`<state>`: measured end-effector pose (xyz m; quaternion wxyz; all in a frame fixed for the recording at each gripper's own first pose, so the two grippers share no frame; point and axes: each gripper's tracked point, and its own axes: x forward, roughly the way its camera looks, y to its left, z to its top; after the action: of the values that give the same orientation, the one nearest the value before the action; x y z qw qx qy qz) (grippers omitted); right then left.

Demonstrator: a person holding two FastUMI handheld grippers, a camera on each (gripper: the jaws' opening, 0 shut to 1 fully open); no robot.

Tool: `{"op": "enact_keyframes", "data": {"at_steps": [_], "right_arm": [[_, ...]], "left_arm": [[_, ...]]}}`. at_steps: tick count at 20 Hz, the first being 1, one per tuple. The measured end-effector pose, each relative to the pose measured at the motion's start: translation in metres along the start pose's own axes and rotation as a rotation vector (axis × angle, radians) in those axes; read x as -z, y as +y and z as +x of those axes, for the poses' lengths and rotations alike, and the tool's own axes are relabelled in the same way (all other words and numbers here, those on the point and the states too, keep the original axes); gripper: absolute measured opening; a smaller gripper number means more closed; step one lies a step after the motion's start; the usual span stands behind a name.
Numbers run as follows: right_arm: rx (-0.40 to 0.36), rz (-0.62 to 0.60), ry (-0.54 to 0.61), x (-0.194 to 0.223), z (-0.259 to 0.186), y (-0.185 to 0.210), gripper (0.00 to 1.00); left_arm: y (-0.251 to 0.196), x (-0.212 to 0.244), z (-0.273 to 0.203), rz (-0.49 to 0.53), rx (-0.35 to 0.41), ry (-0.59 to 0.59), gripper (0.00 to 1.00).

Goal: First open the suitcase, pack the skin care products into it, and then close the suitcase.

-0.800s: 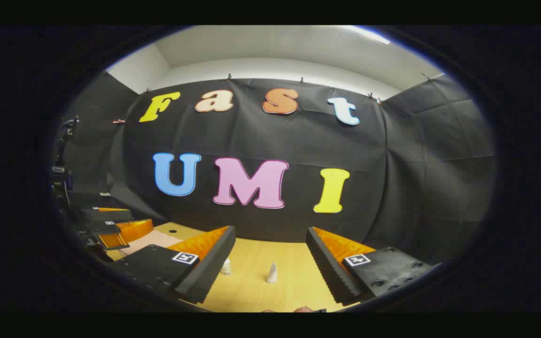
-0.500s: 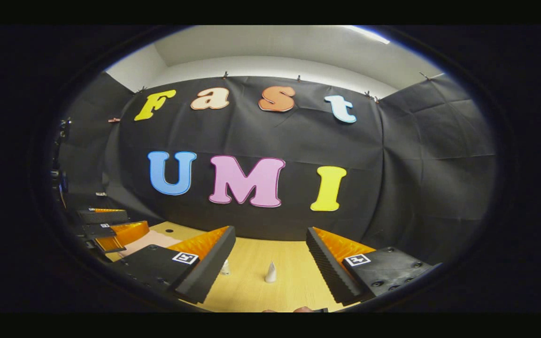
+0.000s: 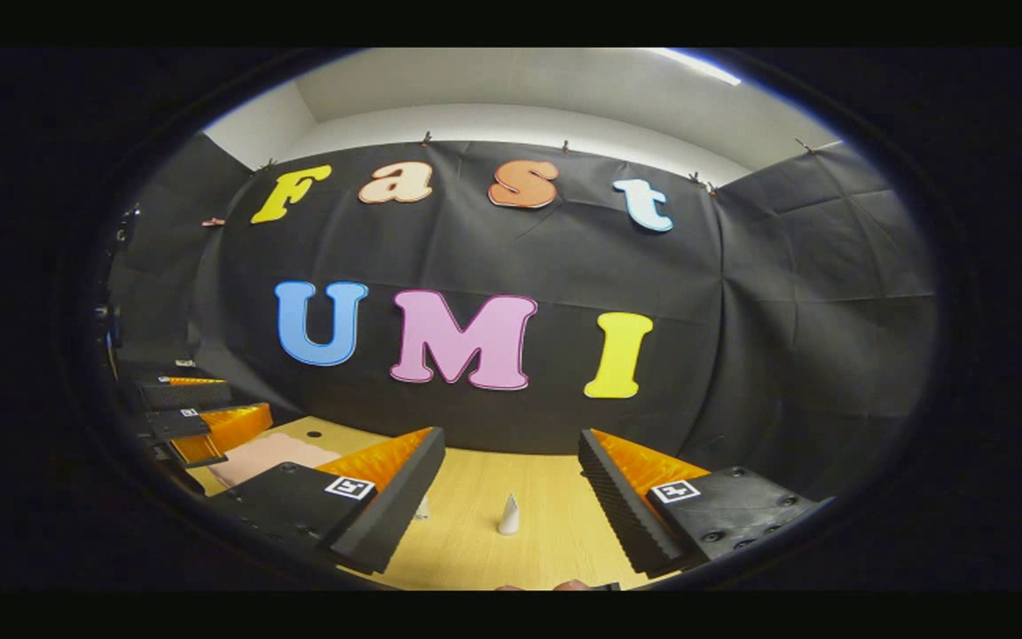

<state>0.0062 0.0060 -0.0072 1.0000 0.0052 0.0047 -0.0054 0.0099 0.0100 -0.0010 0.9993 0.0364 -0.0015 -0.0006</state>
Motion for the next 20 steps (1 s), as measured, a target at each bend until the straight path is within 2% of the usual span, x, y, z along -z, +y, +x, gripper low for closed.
{"op": "enact_keyframes", "data": {"at_steps": [1, 7, 10, 15, 20], "right_arm": [[-0.001, 0.0, 0.004, 0.002, 0.002, 0.001, 0.96], [0.0, 0.01, -0.003, 0.005, 0.007, 0.002, 0.97], [-0.025, 0.002, 0.004, 0.013, 0.016, 0.003, 0.97], [-0.071, -0.013, -0.019, 0.018, 0.04, -0.011, 0.97], [-0.136, -0.032, 0.031, 0.051, 0.079, -0.027, 0.97]], "left_arm": [[0.0, 0.005, 0.001, -0.005, 0.004, 0.014, 0.96], [0.003, 0.052, 0.014, -0.072, 0.022, 0.137, 0.97], [-0.013, 0.098, 0.026, -0.097, 0.107, 0.275, 0.97], [-0.005, 0.16, 0.058, -0.187, 0.043, 0.442, 0.97], [0.008, 0.236, 0.09, -0.169, -0.049, 0.636, 0.97]]}}
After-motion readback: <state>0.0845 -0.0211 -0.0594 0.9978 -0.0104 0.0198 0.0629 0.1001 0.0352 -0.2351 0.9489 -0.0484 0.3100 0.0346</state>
